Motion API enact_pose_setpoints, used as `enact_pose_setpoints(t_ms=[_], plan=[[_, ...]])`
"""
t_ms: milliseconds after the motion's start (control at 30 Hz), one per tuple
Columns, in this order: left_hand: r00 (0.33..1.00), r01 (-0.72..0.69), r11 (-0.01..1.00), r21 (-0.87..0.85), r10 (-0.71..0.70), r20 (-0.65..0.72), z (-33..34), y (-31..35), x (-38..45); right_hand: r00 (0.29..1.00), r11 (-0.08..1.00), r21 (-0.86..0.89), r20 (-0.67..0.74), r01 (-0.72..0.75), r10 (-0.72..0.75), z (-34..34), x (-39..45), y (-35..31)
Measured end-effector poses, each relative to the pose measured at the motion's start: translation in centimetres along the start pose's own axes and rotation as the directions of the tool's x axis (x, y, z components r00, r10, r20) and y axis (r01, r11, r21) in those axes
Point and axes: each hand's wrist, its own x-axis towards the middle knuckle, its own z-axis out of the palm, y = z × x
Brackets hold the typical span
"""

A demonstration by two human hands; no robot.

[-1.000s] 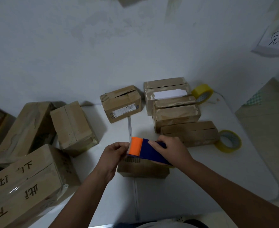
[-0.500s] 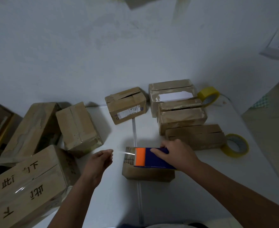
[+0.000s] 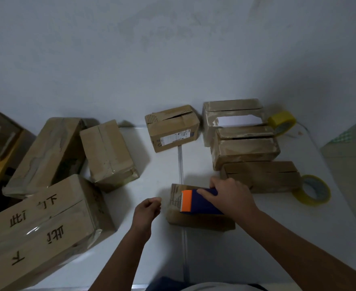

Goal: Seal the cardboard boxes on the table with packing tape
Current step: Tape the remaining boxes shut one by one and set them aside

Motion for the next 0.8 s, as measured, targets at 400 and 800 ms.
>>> enact_pose_setpoints(t_ms=[400,800], plan=[[0.993,-0.034,0.981,0.189,0.012,0.119,1.8,-1.2,0.1,0.999,0.999,-0.040,-0.035,-0.020,0.019,0.4,0.2,-0.7],[0.963,-0.265,0.881,0.392,0.221,0.155,0.4,-0.5,-1.7,0.999,0.999,-0.031,-0.032,-0.008,0.007,-0.1,-0.3,-0.7]])
